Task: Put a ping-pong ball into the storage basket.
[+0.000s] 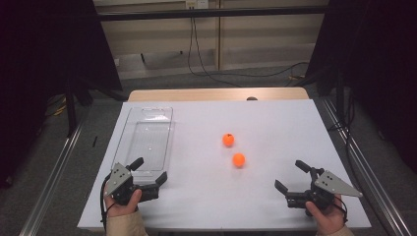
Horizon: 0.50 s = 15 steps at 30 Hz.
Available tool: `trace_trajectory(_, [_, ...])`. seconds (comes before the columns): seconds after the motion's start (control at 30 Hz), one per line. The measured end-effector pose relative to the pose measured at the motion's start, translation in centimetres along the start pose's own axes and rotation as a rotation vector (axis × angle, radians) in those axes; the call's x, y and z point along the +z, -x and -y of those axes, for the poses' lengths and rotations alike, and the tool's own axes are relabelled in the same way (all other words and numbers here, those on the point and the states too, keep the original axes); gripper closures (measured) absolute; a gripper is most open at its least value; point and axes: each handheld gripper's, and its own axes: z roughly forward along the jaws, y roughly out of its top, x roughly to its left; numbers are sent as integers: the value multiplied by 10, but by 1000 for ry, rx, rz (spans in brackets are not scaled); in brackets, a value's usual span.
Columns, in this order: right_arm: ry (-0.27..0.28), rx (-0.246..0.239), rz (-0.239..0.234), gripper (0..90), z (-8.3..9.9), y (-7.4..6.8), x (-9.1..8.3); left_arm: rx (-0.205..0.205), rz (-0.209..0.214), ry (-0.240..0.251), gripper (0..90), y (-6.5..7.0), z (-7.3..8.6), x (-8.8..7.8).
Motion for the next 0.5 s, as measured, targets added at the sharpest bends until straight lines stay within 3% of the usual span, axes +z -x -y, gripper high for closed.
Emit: trace_trajectory(0.5, [-3, -7, -11, 7, 0, 0, 0, -3, 26, -5, 19, 4, -2, 7])
